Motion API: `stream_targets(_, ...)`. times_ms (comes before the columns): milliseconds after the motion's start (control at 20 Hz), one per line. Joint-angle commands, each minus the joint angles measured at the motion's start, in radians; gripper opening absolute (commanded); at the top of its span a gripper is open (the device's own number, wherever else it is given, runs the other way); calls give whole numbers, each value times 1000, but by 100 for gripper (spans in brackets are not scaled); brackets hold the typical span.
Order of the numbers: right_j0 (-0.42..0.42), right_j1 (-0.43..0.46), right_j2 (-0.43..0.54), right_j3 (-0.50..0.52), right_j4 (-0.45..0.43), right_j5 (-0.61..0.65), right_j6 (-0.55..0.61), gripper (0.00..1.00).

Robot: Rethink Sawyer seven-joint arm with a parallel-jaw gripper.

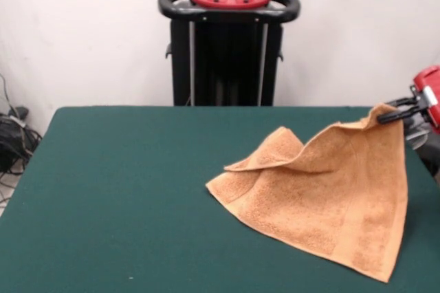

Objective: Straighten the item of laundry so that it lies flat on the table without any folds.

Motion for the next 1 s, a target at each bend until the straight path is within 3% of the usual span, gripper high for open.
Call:
stream_targets(50,-12,16,0,-132,28,57,313,0)
stream_targets(450,-9,-10,36,-99,58,64,352,0)
stream_targets(600,-24,70,-106,-149,25,157,478,0)
stream_targets(750,-78,158,-313,-228,15,392,659,0)
stream_targets(900,-92,215,-397,-215,59,426,841,0)
stream_targets(1000,-75,230,-379,-172,76,330,885,0)
